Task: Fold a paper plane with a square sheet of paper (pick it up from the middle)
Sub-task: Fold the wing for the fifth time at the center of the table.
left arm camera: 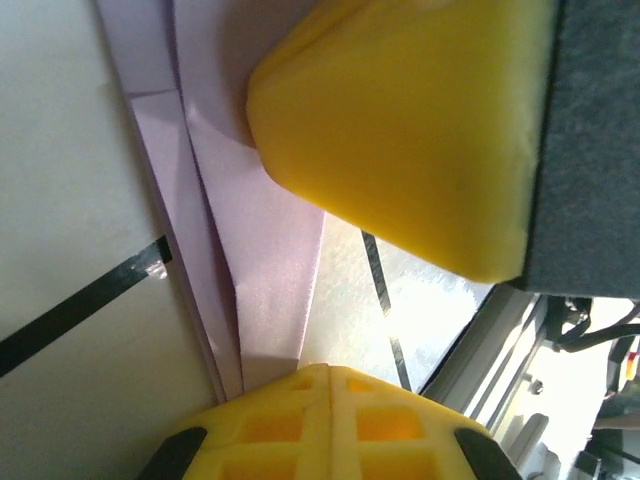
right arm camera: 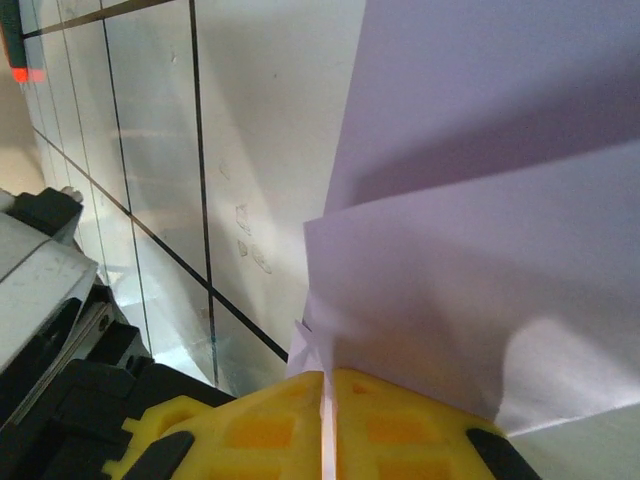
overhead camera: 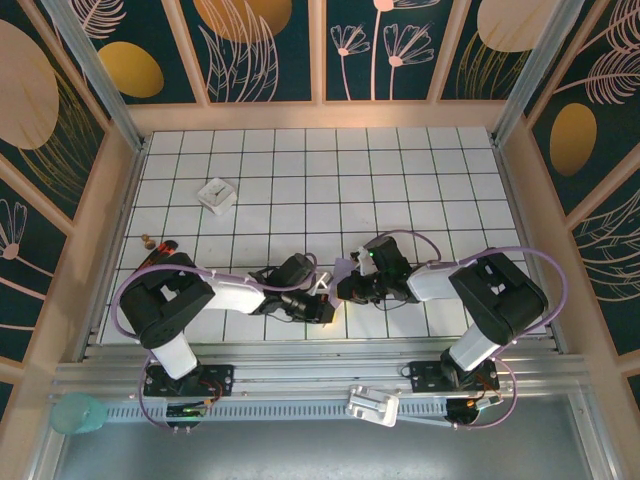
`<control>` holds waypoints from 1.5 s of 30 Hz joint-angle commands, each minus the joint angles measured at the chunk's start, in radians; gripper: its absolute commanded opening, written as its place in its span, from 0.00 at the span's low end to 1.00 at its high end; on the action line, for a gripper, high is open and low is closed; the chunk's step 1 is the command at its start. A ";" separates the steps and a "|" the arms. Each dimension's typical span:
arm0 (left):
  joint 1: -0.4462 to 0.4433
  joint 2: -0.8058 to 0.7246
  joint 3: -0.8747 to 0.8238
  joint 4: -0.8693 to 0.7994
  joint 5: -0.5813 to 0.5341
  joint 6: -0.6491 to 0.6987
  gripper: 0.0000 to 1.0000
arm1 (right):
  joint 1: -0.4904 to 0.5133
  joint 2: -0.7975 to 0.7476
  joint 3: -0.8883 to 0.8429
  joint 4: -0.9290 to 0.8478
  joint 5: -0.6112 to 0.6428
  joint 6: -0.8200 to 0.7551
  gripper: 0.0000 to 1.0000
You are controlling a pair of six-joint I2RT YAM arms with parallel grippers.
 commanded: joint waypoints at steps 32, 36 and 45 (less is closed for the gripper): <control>0.011 0.051 -0.045 -0.214 -0.045 -0.002 0.00 | -0.025 0.032 -0.027 0.073 -0.039 0.010 0.11; 0.011 0.059 -0.051 -0.231 -0.046 0.019 0.00 | -0.078 0.044 -0.018 0.055 -0.053 -0.024 0.11; 0.011 0.066 -0.072 -0.243 -0.052 0.045 0.00 | -0.196 0.081 0.012 -0.002 -0.061 -0.102 0.10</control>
